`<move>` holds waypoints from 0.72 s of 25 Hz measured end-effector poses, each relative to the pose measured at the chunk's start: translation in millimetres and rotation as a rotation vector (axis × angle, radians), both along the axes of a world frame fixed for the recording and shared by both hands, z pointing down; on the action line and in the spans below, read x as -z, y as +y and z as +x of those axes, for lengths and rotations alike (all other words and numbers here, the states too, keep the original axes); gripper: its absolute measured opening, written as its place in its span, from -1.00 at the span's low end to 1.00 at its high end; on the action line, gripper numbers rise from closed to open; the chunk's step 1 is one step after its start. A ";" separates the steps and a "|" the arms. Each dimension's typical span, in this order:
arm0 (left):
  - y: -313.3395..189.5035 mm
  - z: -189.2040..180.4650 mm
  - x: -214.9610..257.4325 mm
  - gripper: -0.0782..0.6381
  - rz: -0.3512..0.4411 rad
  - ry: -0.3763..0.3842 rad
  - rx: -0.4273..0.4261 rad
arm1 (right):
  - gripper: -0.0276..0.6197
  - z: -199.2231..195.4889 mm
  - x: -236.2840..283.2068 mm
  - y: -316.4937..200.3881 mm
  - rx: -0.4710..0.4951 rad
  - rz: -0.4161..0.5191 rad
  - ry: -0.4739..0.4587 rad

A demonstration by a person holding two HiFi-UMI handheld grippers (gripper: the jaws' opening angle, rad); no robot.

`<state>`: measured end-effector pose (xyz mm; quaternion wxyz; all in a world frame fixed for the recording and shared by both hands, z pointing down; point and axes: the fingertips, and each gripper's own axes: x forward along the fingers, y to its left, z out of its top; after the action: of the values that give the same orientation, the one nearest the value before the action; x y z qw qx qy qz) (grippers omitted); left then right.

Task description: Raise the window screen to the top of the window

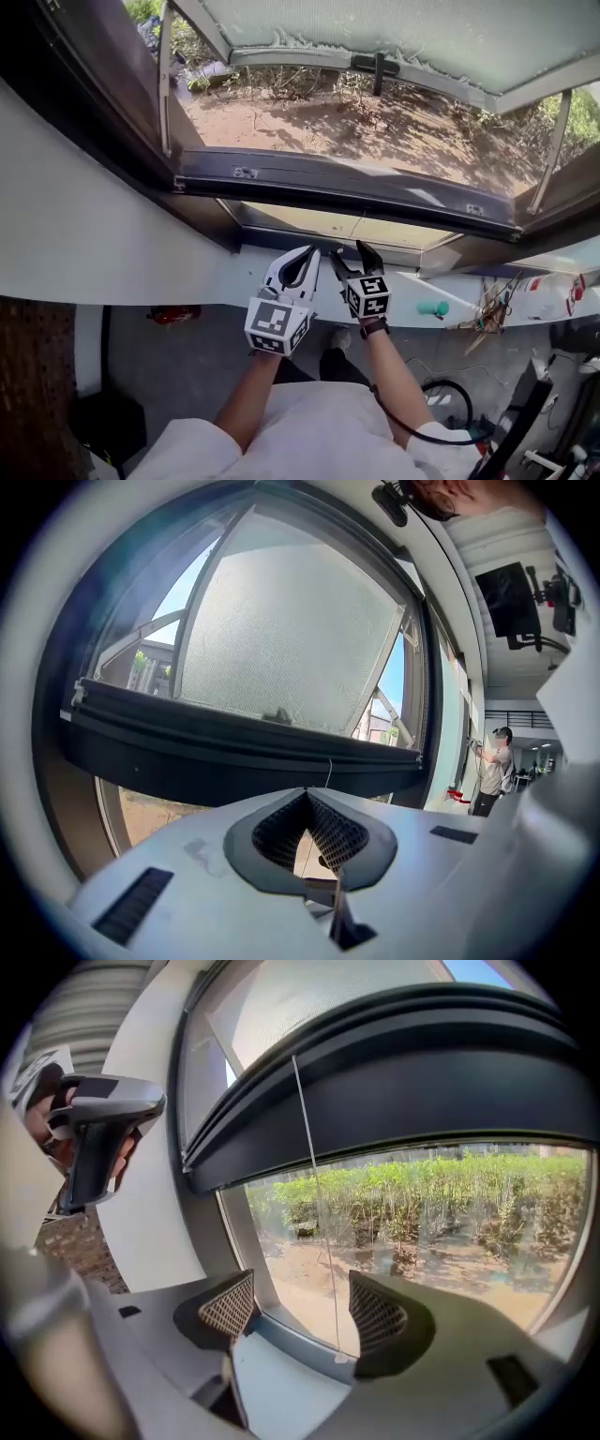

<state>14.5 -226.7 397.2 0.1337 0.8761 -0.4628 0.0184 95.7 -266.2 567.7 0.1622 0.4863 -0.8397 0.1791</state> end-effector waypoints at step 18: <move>-0.6 6.2 -113.7 -0.78 -0.182 -0.034 0.010 | -0.02 -1.1 -143.4 -37.1 0.044 -0.196 0.066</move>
<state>20.7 -227.3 511.0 0.2048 0.8576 -0.4659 0.0744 94.6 -303.3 711.2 0.2405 0.4554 -0.8227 0.2406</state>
